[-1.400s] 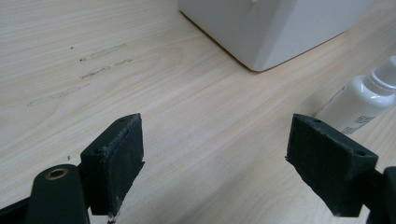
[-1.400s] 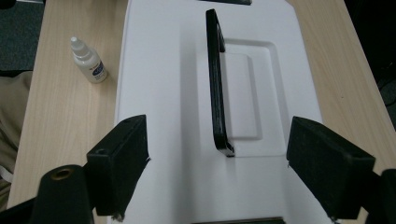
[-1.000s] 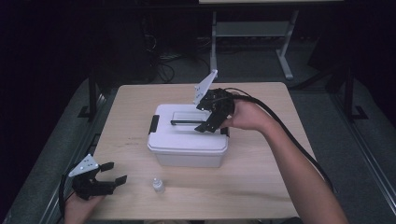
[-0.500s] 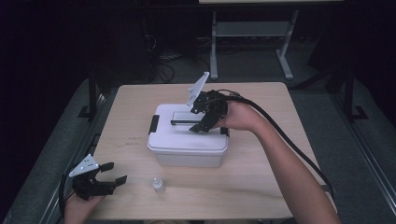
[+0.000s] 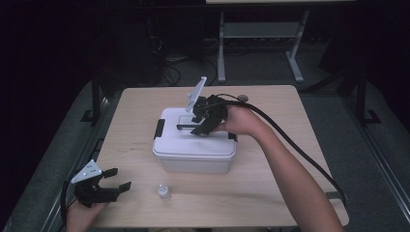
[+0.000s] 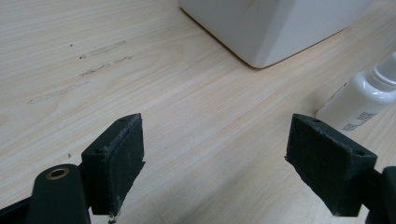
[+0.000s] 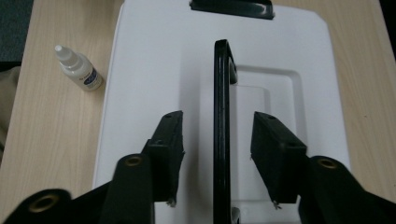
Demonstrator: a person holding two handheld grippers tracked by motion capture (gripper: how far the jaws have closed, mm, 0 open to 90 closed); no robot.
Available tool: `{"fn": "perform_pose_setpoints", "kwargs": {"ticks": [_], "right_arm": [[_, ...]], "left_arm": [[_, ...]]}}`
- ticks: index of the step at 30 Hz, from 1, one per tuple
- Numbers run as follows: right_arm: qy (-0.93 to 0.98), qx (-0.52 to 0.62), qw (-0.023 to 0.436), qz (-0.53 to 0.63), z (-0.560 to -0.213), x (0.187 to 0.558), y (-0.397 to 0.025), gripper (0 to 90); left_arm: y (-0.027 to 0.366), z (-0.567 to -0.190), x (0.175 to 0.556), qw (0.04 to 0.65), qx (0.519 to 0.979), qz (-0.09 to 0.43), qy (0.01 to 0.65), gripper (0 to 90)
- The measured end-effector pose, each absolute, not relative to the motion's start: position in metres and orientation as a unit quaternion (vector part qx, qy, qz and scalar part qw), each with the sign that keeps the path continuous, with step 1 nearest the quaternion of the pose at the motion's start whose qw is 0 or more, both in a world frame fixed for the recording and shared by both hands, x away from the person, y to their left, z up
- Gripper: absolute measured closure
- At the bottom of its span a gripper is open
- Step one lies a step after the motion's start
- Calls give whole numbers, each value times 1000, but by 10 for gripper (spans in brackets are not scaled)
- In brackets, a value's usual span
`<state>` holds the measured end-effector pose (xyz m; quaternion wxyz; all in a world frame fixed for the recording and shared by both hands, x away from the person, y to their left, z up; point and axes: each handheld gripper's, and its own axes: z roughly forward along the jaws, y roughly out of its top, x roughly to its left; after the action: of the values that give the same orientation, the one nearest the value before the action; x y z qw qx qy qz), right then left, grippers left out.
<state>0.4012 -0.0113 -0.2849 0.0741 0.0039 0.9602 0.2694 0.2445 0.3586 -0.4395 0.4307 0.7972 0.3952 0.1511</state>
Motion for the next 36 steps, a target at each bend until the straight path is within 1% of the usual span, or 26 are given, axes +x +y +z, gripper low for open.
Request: {"fn": "perform_pose_setpoints", "kwargs": {"ticks": [1, 4, 12, 36], "right_arm": [[960, 2, 76, 268, -286, 402, -10, 561], [960, 3, 73, 269, -287, 403, -9, 643], [961, 9, 72, 266, -289, 409, -11, 735], [960, 22, 57, 274, -293, 425, -11, 786]], "left_arm": [[359, -439, 244, 431, 797, 151, 395, 188], [360, -439, 244, 432, 797, 150, 394, 199], [359, -440, 244, 432, 797, 150, 395, 200], [360, -441, 246, 432, 797, 146, 396, 202]]}}
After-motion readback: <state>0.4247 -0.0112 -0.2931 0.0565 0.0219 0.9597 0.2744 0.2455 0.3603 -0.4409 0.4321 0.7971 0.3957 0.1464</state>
